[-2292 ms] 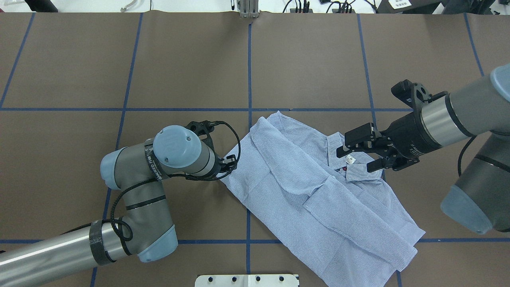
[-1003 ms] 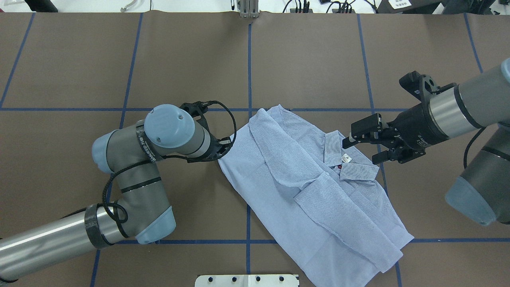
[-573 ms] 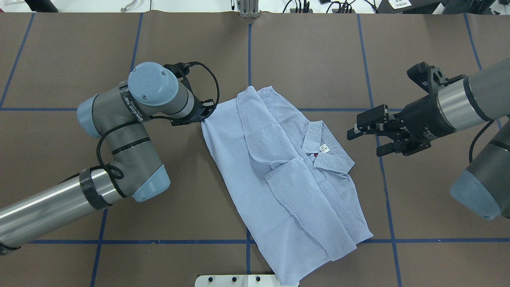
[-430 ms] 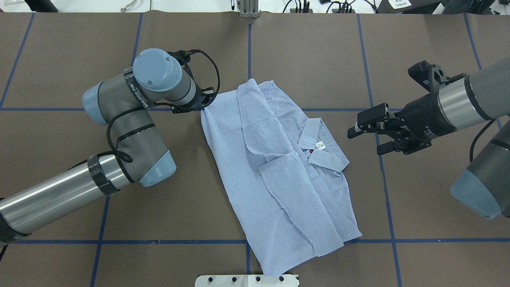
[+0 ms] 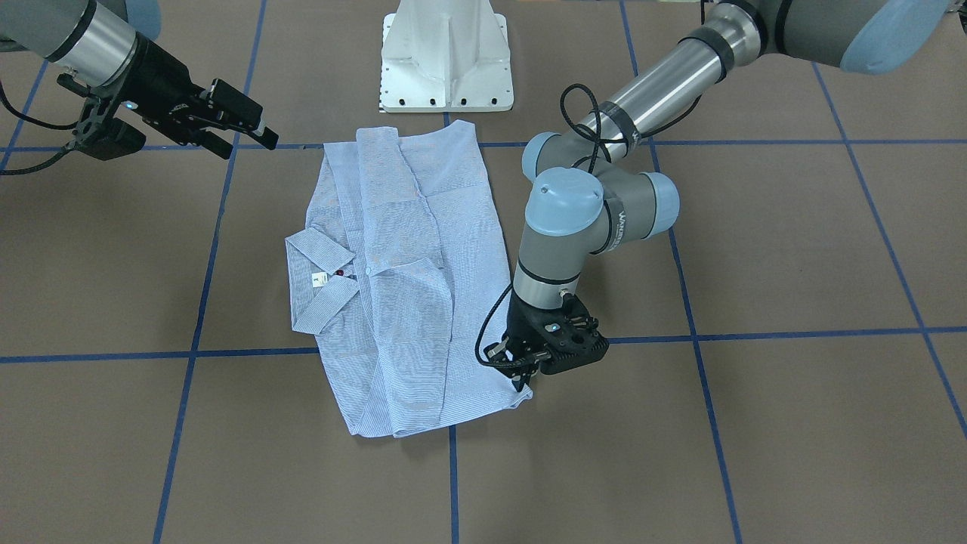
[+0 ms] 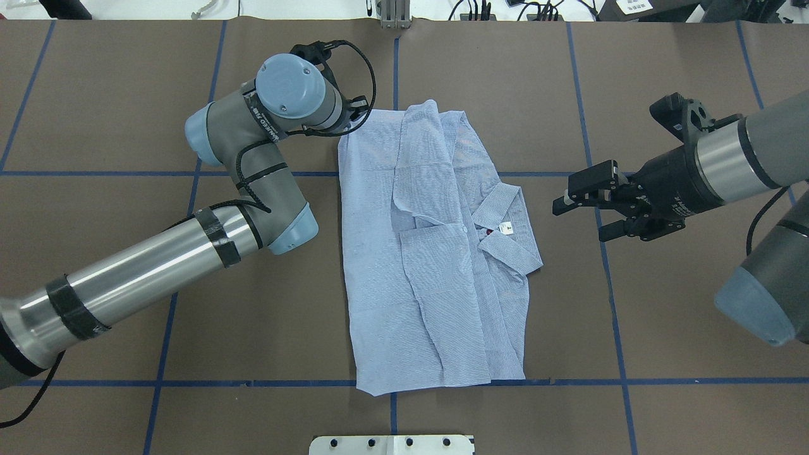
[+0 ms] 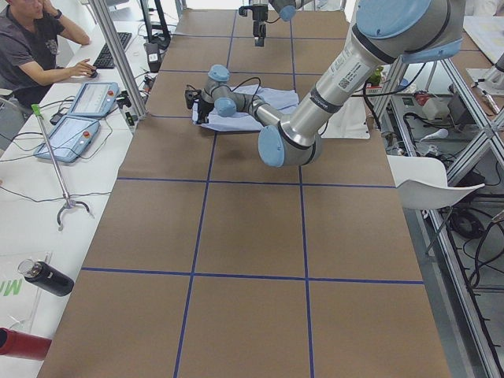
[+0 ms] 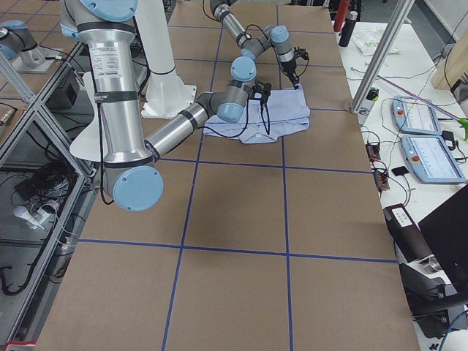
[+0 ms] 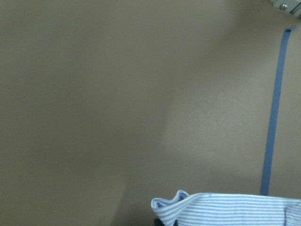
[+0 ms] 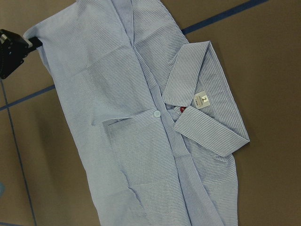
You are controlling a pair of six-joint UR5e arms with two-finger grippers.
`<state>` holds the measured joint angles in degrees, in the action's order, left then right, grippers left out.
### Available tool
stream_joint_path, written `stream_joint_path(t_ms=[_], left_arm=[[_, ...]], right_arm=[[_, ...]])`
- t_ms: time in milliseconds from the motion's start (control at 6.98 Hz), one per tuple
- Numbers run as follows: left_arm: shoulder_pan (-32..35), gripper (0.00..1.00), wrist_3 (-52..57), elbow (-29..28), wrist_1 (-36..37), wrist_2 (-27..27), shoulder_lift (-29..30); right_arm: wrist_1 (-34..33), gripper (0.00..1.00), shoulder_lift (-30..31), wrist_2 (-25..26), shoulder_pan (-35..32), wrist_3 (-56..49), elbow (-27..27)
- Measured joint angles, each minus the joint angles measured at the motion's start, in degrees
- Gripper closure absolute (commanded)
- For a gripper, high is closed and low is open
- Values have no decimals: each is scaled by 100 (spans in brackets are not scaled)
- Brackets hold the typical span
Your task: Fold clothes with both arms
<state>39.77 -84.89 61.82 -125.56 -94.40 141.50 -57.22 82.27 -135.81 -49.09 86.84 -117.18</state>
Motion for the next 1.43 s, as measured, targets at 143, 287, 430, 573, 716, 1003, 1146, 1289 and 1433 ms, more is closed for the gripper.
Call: stream_joint_path(t_ms=[143,287,430,573,716,1003,1146,1289,1433], left_arm=[[10,100,0,-346,-588,274,100],[16,83,-1,-608,-986,437,149],[19,1,0,-734,-1169,526,167],[27,0,49,-761,-1239,557,163],[87,0,170,-680,-1255,534,143],[494,0,470,-27,-1207,-229,-275],[756,0,643,495,-1187,-864,-760],[988,0,853,1083,-1183,-1358,-1328],[1146,0,1073,1615,-1181,-1685,-1855]], right_arm=[[0,0,0,17,-7,0,-3],[0,0,0,24,-8,-2,-8],[0,0,-2,29,-8,-47,-12],[-2,0,-6,79,2,-169,-14],[-19,0,-24,264,57,-318,-7],[-254,0,-292,1027,414,-592,150],[-845,0,-721,1405,631,-682,225],[-1836,0,-1341,1836,897,-880,267],[-2818,0,-1967,2289,1155,-1246,391]])
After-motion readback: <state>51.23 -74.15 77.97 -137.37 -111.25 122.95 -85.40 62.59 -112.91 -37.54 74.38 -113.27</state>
